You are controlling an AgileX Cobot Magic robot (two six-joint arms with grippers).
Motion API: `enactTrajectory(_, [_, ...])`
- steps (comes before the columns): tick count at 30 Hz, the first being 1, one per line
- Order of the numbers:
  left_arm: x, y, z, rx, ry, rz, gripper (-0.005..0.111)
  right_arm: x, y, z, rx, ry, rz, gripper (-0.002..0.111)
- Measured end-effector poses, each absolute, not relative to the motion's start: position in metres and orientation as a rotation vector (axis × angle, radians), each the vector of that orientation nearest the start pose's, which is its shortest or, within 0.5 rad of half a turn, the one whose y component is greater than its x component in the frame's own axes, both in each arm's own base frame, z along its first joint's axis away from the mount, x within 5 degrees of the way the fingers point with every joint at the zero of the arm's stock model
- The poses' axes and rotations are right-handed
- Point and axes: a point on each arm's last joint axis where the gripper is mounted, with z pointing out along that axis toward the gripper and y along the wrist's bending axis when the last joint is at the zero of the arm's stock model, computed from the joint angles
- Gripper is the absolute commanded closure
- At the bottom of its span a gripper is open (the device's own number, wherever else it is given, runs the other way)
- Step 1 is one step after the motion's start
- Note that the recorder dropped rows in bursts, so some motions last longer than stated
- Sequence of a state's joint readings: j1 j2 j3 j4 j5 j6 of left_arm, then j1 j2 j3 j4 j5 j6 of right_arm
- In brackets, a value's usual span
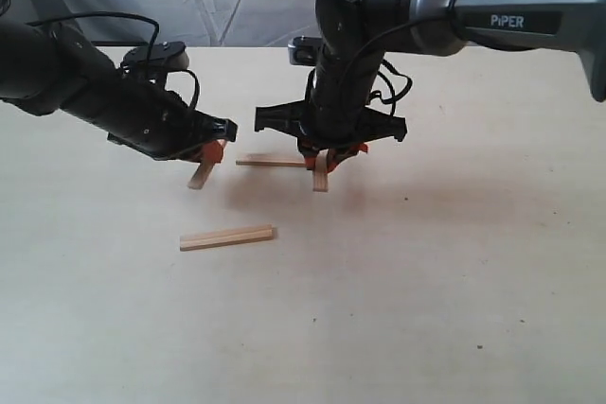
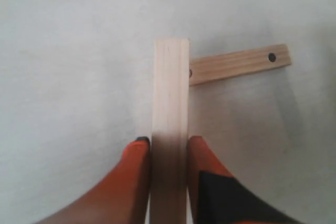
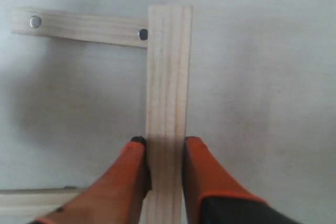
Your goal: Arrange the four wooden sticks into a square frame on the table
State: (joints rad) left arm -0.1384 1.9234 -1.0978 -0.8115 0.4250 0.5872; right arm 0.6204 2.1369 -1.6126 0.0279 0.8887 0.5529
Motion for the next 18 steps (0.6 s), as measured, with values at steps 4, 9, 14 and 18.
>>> enactTrajectory(4, [0.373, -0.081, 0.132, -0.036, 2.647, -0.547, 0.107, 0.361, 0.264, 0.153, -0.055, 2.948, 0.265, 0.108])
enactTrajectory(9, [0.374, -0.085, 0.115, -0.112, 2.678, -0.6, 0.107, 0.362, 0.269, 0.138, -0.042, 2.957, 0.283, 0.108])
enactTrajectory(14, [0.374, -0.086, 0.112, -0.082, 2.674, -0.608, 0.107, 0.365, 0.271, 0.127, -0.034, 2.941, 0.296, 0.108])
enactTrajectory(18, [0.374, -0.086, 0.113, -0.066, 2.672, -0.613, 0.107, 0.366, 0.272, 0.117, -0.029, 2.95, 0.302, 0.108])
